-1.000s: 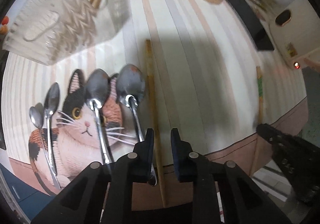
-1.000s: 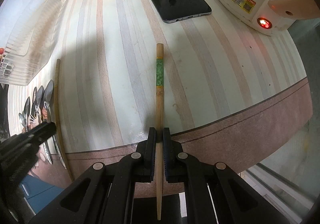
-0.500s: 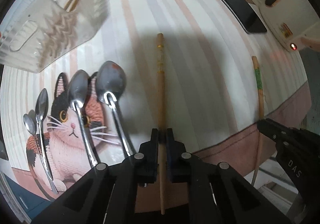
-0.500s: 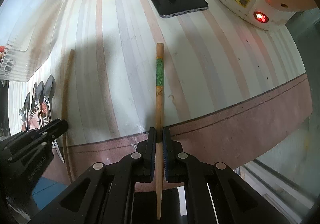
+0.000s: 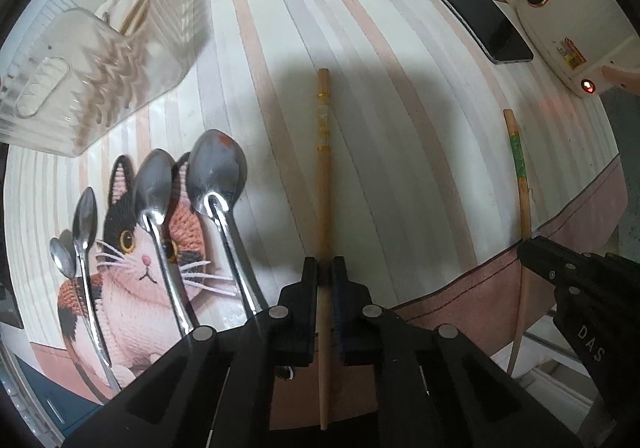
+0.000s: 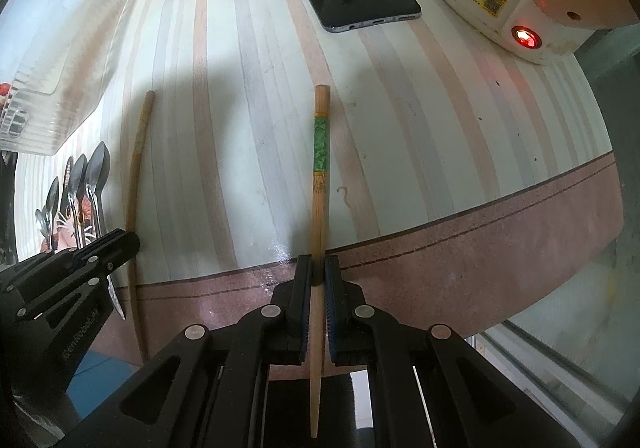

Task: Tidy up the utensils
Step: 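Grasp the green-banded chopstick with the right tool while the left tool grasps a plain chopstick, then carry both chopsticks into the clear basket and open both tools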

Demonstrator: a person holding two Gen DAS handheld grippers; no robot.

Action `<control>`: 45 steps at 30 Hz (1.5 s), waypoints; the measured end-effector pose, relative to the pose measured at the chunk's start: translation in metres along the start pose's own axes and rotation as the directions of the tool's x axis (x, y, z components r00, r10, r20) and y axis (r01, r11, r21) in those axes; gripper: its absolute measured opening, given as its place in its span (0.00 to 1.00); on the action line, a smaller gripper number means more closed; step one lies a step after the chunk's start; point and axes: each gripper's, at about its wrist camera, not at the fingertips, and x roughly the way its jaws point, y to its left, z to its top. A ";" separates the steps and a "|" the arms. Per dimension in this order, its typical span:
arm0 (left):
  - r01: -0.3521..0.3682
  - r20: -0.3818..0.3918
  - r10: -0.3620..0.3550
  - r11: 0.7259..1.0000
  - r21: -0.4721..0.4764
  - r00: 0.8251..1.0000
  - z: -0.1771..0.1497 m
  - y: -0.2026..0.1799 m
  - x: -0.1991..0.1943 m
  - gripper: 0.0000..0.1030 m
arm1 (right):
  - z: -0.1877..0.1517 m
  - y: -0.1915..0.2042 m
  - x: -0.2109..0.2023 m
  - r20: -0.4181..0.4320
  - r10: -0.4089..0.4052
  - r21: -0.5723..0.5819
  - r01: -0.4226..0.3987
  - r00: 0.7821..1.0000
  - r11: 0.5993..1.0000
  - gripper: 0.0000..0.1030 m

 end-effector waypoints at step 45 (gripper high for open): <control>0.257 0.212 -0.187 0.888 -0.380 0.959 0.187 0.272 -0.098 0.04 | 0.257 0.301 -0.070 0.117 0.264 -0.240 -0.230 0.957 0.943 0.06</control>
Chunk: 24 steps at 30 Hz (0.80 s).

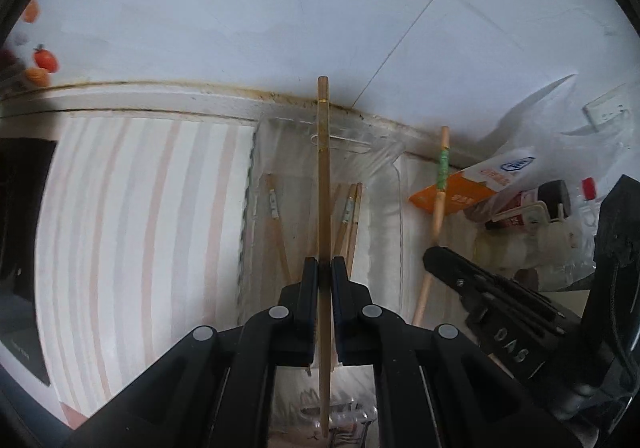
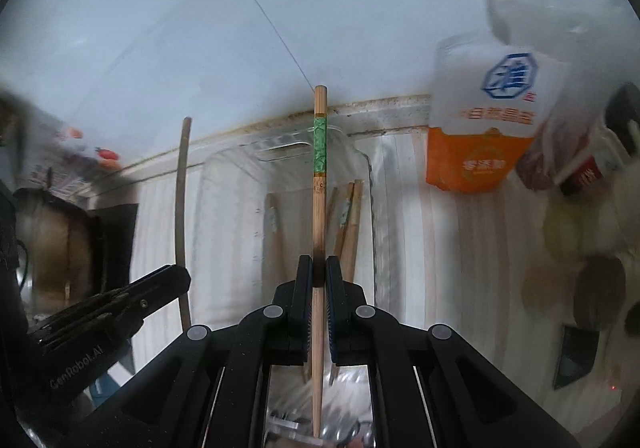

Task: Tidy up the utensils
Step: 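Carry both chopsticks into the clear basket and open both tools, then grasp a steel spoon by its handle with the right tool while the left tool closes on another spoon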

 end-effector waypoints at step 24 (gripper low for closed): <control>-0.297 0.287 0.287 0.955 -0.008 0.914 -0.066 0.030 -0.066 1.00 | -0.076 -0.032 -0.079 0.172 -0.127 0.044 0.121 0.977 0.992 0.72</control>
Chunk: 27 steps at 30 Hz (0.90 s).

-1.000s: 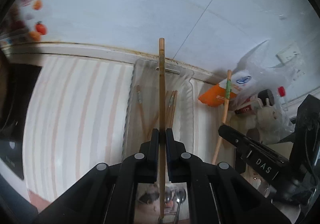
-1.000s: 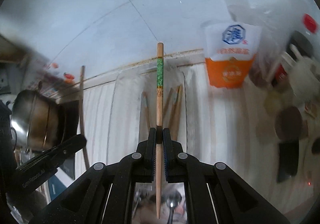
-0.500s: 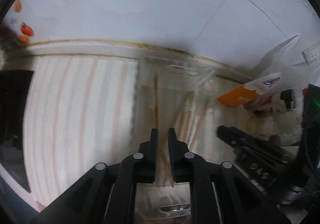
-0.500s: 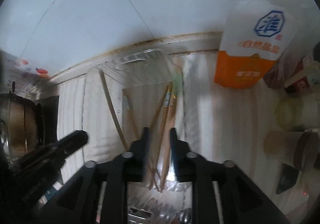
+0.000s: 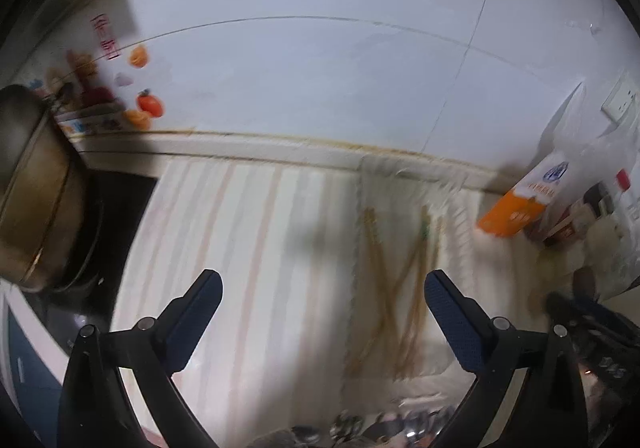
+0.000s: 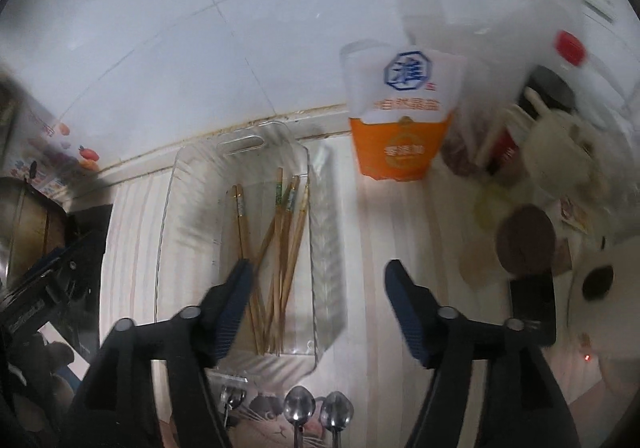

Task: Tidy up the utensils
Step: 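Grasp a steel spoon by its handle with the right tool while the left tool closes on another spoon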

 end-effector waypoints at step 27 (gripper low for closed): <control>-0.051 -0.361 0.061 0.998 0.037 0.930 -0.204 0.046 0.069 0.98 | -0.201 -0.014 0.085 -0.332 -0.070 -0.074 0.049 0.940 0.996 0.41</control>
